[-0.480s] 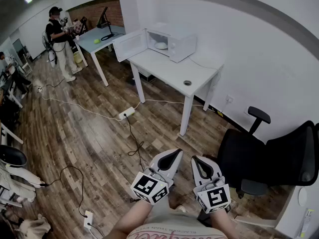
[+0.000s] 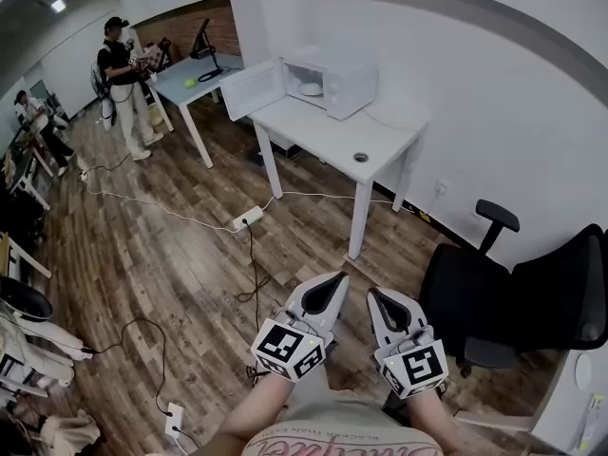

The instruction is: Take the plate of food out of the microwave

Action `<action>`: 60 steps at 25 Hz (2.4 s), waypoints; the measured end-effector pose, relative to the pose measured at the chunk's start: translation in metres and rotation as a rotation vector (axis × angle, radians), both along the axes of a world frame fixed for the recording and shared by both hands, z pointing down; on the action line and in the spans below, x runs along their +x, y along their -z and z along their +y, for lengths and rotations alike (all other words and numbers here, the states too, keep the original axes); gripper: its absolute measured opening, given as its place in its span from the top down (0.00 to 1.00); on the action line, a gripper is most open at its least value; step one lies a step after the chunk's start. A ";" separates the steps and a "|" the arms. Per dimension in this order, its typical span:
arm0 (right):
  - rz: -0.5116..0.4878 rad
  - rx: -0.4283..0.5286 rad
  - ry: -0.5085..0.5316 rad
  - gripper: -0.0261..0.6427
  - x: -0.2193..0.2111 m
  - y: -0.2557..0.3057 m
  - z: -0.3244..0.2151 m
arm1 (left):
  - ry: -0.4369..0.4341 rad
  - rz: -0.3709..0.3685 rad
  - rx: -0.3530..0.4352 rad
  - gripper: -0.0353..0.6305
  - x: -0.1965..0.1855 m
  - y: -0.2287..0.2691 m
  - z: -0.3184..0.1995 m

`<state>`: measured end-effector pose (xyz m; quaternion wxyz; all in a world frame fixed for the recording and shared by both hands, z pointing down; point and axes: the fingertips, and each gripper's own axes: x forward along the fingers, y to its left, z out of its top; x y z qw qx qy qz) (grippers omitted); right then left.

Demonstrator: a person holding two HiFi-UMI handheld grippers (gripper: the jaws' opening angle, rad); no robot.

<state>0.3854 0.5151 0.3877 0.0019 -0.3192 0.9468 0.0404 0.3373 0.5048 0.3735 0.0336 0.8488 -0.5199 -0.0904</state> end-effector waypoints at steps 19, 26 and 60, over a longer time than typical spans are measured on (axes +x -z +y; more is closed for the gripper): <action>0.011 -0.036 -0.006 0.95 -0.052 0.003 -0.097 | -0.017 -0.060 -0.030 0.94 -0.041 -0.001 -0.095; 0.041 -0.053 -0.010 0.95 -0.082 0.001 -0.133 | -0.021 -0.027 -0.029 0.94 -0.068 -0.002 -0.132; 0.048 0.008 -0.055 0.95 -0.238 0.021 -0.238 | -0.073 -0.063 0.030 0.94 -0.212 0.019 -0.242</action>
